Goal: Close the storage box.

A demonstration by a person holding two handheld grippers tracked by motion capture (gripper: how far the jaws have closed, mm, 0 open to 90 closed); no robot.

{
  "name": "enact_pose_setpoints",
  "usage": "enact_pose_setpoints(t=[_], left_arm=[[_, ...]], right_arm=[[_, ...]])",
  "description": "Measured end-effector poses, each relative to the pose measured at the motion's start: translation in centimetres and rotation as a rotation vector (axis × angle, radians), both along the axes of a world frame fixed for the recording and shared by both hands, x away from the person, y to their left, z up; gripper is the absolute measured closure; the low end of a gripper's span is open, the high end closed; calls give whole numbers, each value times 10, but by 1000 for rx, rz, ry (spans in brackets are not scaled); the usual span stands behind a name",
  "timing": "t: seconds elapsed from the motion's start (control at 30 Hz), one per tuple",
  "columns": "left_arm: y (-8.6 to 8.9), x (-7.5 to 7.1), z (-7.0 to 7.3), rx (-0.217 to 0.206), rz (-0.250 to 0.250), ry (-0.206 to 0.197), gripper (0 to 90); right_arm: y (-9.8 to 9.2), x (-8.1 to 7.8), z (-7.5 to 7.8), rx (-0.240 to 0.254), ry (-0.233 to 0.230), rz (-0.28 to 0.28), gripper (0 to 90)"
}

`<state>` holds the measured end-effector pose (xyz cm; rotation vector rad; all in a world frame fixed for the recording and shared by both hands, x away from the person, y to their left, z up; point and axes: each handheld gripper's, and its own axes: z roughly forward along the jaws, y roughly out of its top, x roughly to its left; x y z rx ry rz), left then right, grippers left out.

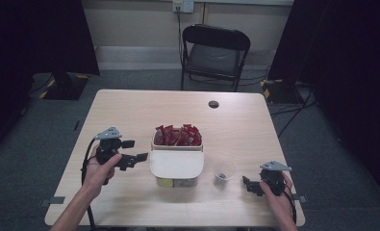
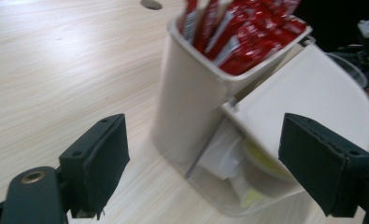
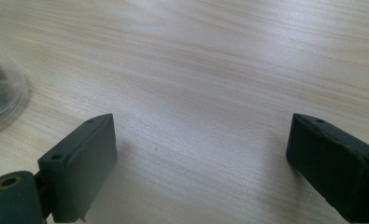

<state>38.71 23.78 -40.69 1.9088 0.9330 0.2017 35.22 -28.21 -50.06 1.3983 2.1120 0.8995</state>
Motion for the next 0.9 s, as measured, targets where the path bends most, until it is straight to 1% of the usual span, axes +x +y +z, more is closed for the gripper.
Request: enact_pose_setpoints(t=[0.03,0.07,0.1,0.13,0.17,0.2,0.23,0.27,0.3,0.33,0.43,0.47,0.5,0.53,0.57,0.6,0.63,0.7,0.73,0.77,0.8,0.83,0.9], left_arm=[[3,0,-2,0,18,7,156],[6,0,-5,13,28,14,156],[11,-1,-10,21,38,20,156],[11,-1,-10,21,38,20,156],[14,-1,-12,30,42,23,156],[16,0,-15,38,48,33,156],[19,0,-18,56,66,42,156],[20,0,-21,64,75,42,157],[25,0,-29,88,89,49,157],[25,0,-29,88,89,49,157],[31,1,-44,139,125,67,157],[33,3,-50,183,138,79,157],[35,3,-54,194,160,69,157],[35,3,-54,194,160,69,157],[39,3,-62,223,184,70,157],[39,3,-62,223,184,70,157],[41,4,-67,244,190,79,157],[42,4,-76,273,210,81,157],[42,4,-79,282,211,85,157],[41,3,-82,299,204,89,158],[39,3,-86,309,199,81,158],[37,1,-89,337,200,37,147],[35,0,-92,328,202,14,140]], right_arm=[[0,0,0,0,0,0,81],[0,0,0,0,0,0,81],[0,0,0,0,0,0,81],[0,0,0,0,0,0,81],[0,0,0,0,0,0,81],[0,0,0,0,0,0,81],[0,0,0,0,0,0,81],[0,0,0,-1,0,0,81],[0,0,0,0,0,0,81],[0,0,0,0,0,0,81],[0,0,0,0,0,0,81],[0,0,0,0,-1,0,81],[0,0,0,0,0,0,81],[0,0,0,0,0,-1,81],[0,0,0,0,0,0,81],[0,0,0,0,0,0,81],[0,0,0,0,0,-1,80],[0,0,0,0,0,0,80],[0,0,0,0,0,0,81],[0,0,0,0,0,0,80],[0,0,0,0,0,0,80],[0,0,0,0,0,0,81],[0,0,0,0,0,0,80]])
